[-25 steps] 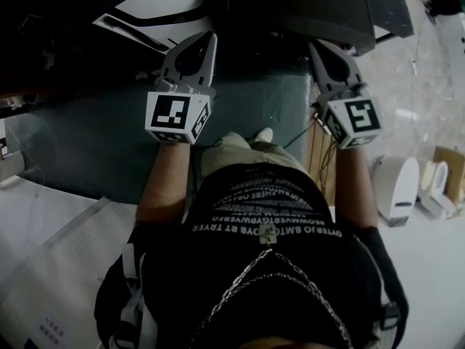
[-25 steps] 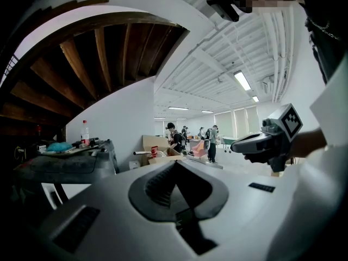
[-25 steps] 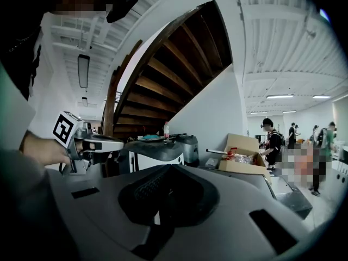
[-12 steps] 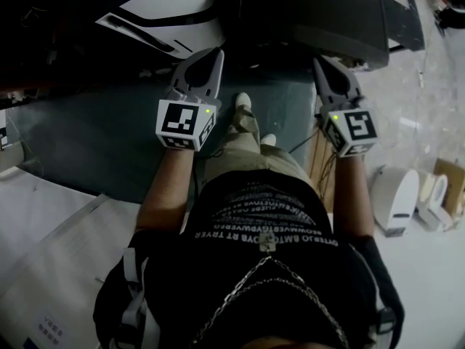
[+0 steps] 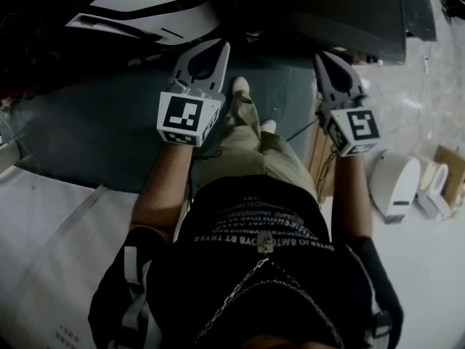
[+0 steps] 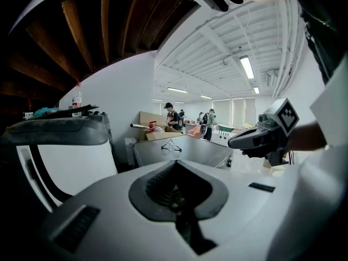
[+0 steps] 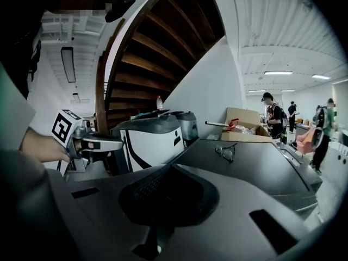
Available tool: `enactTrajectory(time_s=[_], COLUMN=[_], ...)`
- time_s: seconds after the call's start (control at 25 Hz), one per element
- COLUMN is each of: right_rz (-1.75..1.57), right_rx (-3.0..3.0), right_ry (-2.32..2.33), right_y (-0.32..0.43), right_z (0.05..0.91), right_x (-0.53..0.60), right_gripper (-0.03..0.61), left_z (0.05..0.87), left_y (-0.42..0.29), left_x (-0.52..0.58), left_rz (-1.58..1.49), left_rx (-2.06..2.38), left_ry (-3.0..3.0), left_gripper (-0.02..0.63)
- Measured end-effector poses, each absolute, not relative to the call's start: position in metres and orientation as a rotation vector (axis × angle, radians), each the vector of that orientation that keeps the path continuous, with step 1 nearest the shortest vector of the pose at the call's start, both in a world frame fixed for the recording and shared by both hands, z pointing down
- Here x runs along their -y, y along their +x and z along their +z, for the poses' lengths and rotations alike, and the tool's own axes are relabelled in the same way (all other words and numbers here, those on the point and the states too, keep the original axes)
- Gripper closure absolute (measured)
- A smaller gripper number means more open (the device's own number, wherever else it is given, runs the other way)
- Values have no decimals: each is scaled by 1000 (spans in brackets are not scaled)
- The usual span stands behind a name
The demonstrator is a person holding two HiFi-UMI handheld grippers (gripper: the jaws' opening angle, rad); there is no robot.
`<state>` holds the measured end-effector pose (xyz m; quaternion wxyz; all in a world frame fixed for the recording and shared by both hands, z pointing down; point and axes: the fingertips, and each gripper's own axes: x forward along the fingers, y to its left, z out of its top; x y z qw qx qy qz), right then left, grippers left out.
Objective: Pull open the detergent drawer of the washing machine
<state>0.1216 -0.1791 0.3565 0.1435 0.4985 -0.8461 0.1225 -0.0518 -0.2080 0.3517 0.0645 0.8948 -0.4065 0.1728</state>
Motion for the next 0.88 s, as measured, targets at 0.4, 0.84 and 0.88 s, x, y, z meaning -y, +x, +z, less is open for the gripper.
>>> enactTrajectory(time_s=[0.4,0.84,0.88], right_rz=[449,483,486], right_rx=[2382,2330,2326], right_ry=[1402,1357,1346], right_y=[128,124,123], right_z=[422,477,482], right_x=[197,223,225], right_gripper=[592,592,592], left_z=[412,474,480], left_y=[-47,-40,-39], left_x=[236,267,269], left_rz=[577,640,645], left_rx=[1163,1126,1118], left_ry=[2670,2622,2609], left_gripper=[611,609,609])
